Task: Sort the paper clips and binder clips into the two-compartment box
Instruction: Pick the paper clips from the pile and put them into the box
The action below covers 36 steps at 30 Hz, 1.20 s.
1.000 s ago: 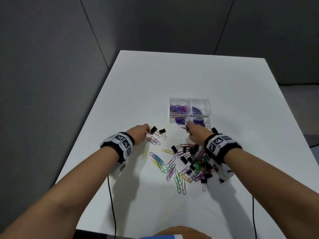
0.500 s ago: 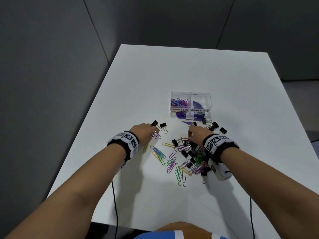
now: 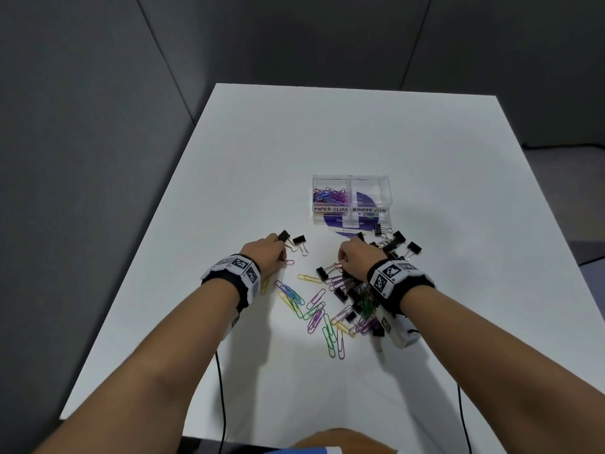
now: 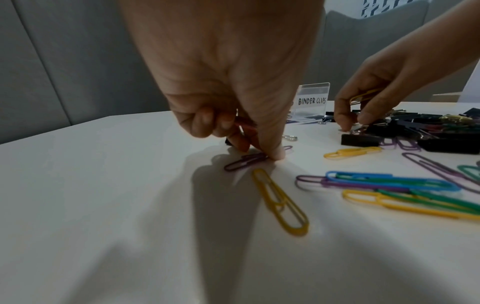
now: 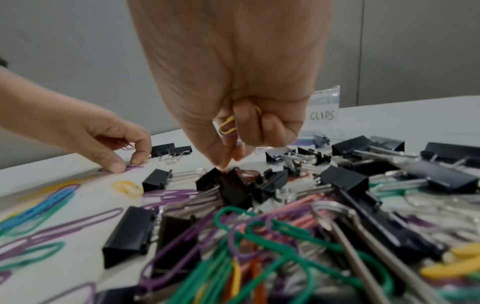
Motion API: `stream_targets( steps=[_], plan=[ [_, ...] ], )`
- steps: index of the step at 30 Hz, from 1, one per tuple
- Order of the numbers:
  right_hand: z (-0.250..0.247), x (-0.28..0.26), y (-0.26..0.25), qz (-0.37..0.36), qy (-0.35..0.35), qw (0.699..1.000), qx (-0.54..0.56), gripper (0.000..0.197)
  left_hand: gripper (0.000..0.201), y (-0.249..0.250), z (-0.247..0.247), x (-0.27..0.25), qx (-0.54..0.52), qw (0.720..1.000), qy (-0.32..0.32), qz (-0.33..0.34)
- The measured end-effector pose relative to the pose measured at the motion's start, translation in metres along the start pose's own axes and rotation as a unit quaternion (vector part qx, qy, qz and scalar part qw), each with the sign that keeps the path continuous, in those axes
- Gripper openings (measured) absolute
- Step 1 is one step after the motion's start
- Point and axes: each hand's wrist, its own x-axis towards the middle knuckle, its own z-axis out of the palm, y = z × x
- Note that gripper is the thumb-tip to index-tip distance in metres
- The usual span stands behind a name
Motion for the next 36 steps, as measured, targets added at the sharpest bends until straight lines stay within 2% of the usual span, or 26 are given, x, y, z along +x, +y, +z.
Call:
stream_targets(
  steps=[3, 8, 12, 17, 22, 25, 27, 31, 34, 36],
  plan=[
    [-0.003, 0.0, -0.003, -0.022, 0.016, 1.0, -0.016, 0.02, 0.022, 0.001, -0.001, 0.0, -0.017, 1.0, -0.001, 0.01],
    [-0.006, 0.003, -0.011, -0.053, -0.007, 0.993, -0.108, 0.024, 0.023, 0.006, -0.005, 0.002, -0.017, 1.0, -0.024, 0.01],
    [-0.003, 0.006, -0.011, -0.05, -0.023, 0.987, -0.148, 0.025, 0.028, 0.009, -0.003, 0.003, -0.002, 0.998, -0.055, 0.009],
    [-0.007, 0.005, -0.006, -0.018, -0.045, 0.993, -0.109, 0.023, 0.027, 0.009, -0.002, -0.001, -0.032, 0.998, -0.048, 0.003],
    [-0.009, 0.0, -0.001, -0.006, -0.016, 0.998, -0.061, 0.02, 0.03, 0.001, -0.006, -0.005, -0.087, 0.995, -0.049, -0.029],
    [-0.008, -0.002, -0.004, -0.01, -0.005, 0.998, -0.062, 0.011, 0.027, -0.006, -0.006, -0.012, -0.077, 0.996, -0.033, -0.029],
    [-0.008, -0.004, -0.01, -0.016, 0.02, 0.998, -0.051, 0.012, 0.025, -0.011, -0.005, -0.018, -0.063, 0.997, -0.016, -0.032],
    [-0.015, -0.009, -0.033, -0.051, 0.074, 0.995, -0.032, 0.006, 0.046, -0.019, -0.002, -0.026, -0.009, 0.998, -0.02, -0.051],
    [-0.015, -0.009, -0.05, -0.068, 0.033, 0.997, -0.017, 0.028, 0.048, -0.021, 0.0, -0.03, -0.043, 0.998, -0.017, -0.051],
    [-0.01, -0.006, -0.058, -0.073, -0.012, 0.997, 0.012, 0.033, 0.042, -0.021, 0.001, -0.031, -0.065, 0.996, -0.016, -0.052]
  ],
)
